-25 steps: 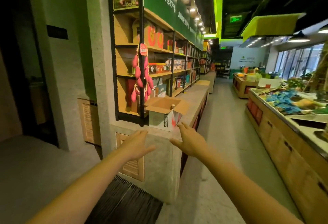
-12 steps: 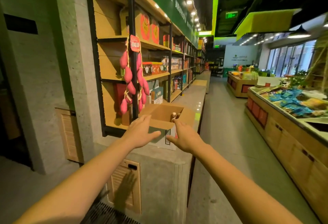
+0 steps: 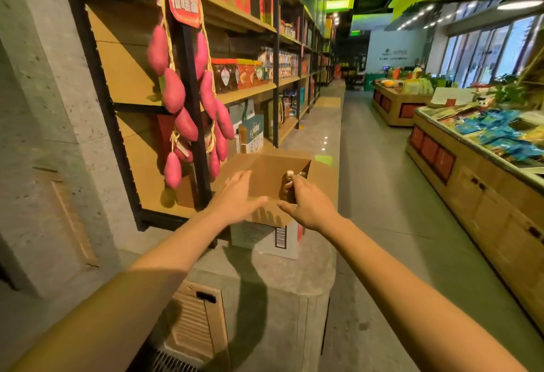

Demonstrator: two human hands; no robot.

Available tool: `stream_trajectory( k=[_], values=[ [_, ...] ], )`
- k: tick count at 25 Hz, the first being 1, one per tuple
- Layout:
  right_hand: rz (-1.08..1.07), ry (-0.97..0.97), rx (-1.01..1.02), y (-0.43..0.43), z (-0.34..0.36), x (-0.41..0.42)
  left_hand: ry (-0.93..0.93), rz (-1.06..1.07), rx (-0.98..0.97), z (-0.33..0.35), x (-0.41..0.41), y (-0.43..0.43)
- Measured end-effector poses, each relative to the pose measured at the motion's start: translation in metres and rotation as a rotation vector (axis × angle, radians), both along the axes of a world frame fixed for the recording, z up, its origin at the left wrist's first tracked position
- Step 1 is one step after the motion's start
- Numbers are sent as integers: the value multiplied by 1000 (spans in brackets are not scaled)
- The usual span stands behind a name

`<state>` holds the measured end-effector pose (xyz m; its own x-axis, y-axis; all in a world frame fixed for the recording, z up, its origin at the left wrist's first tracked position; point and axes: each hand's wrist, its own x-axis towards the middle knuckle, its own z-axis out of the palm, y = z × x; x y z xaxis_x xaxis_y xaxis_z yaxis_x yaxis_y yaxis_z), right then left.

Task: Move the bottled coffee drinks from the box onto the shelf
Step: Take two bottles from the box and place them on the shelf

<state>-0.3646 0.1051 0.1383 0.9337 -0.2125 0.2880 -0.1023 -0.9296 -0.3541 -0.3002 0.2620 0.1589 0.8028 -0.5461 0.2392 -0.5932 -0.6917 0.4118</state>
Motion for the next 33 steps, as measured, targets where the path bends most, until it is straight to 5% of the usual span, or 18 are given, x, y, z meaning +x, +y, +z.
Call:
stream_trajectory(
  k=[15, 19, 25, 33],
  values=[
    [-86, 69, 184, -142, -96, 286, 221, 63, 146, -91, 282, -184],
    [-283, 54, 351, -163, -133, 348, 260, 6, 134, -129, 348, -224],
    [-756, -36, 928, -192, -185, 424, 389, 23, 39, -189, 416, -278],
    [-991, -292, 1009, -219, -232, 489, 605, 91, -263, -252, 465, -335]
  ],
)
